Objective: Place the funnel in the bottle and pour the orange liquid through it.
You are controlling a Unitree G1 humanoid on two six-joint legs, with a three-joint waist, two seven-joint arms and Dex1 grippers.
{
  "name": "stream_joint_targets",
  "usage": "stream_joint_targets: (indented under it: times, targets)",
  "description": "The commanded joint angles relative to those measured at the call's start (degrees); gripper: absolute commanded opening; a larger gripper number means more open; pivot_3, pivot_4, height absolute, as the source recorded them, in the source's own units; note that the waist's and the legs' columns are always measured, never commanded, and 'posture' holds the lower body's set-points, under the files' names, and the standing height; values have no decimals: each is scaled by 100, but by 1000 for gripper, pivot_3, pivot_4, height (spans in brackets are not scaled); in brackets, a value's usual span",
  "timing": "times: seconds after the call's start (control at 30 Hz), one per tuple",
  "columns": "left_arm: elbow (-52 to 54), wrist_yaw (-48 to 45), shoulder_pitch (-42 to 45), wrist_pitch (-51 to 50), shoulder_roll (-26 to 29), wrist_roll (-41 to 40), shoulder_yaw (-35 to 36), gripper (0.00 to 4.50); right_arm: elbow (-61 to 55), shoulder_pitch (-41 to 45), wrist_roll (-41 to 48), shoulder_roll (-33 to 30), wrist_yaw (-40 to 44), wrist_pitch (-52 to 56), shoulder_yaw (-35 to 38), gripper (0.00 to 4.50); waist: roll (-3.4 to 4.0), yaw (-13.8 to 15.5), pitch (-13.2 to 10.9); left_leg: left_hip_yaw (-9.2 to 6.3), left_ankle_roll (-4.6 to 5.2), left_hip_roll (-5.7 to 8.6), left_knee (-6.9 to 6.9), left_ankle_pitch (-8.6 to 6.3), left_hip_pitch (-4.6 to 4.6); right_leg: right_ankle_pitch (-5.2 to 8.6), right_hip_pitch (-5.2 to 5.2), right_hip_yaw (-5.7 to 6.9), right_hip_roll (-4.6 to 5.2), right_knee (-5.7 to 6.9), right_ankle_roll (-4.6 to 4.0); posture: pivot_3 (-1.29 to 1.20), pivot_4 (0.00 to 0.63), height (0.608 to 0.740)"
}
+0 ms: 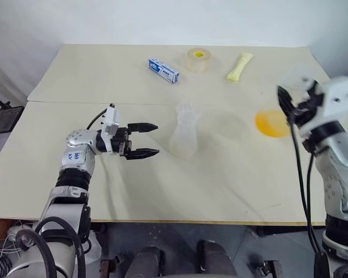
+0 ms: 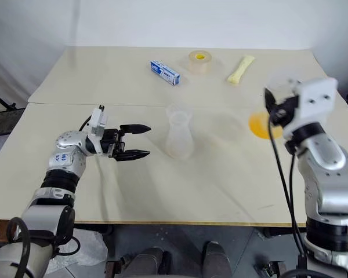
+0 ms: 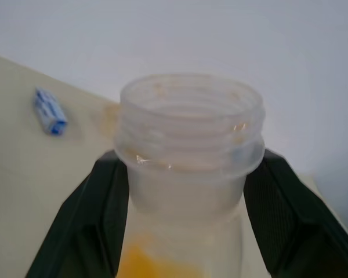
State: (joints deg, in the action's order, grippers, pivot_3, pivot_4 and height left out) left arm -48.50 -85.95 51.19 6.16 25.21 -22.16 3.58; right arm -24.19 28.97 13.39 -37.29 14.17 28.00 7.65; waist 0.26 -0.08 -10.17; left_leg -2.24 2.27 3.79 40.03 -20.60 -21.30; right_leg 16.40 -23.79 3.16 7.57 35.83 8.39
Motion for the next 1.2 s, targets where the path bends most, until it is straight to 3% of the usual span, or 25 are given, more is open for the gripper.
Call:
stream_joint_targets:
  times: [0.03, 0.27, 0.43, 0.83, 1.2]
  targets:
    - [-288, -163, 224, 251, 19, 41, 133, 4500, -359, 295, -745, -306, 168, 38, -692, 2416, 0, 2, 0, 0, 0, 1, -4, 0, -2, 0, -2, 0, 1, 0, 0, 0, 150, 740]
    - [-665, -278, 406, 357, 32, 69, 152, 4500, -240, 908, -2183, -701, 644, 69, -2025, 2416, -1, -6, -1, -5, 11, 19, 1, -4, -12, -1, -7, 1, 13, 0, 1, 0, 150, 740]
    - [-769, -397, 477, 327, 71, 28, 199, 4500, 28, 1274, -2862, -577, 768, -230, -2410, 2416, -1, -14, -1, -5, 11, 17, 1, -4, -14, -1, -12, 3, 12, 1, 1, 0, 150, 740]
    - [-555, -643, 456, 148, 43, -348, 524, 4500, 397, 1911, -3910, -353, 1364, -922, -2814, 2416, -2, -32, -1, -5, 10, 15, 0, -4, -18, -1, -18, 7, 12, 2, 1, 0, 150, 740]
    - [-84, -655, 84, -74, 187, -636, 321, 4500, 624, 2068, -4630, -293, 1738, -1644, -2853, 2416, -2, -42, -1, -8, 9, 14, 1, -4, -19, -1, -19, 10, 12, 3, 1, 0, 150, 740]
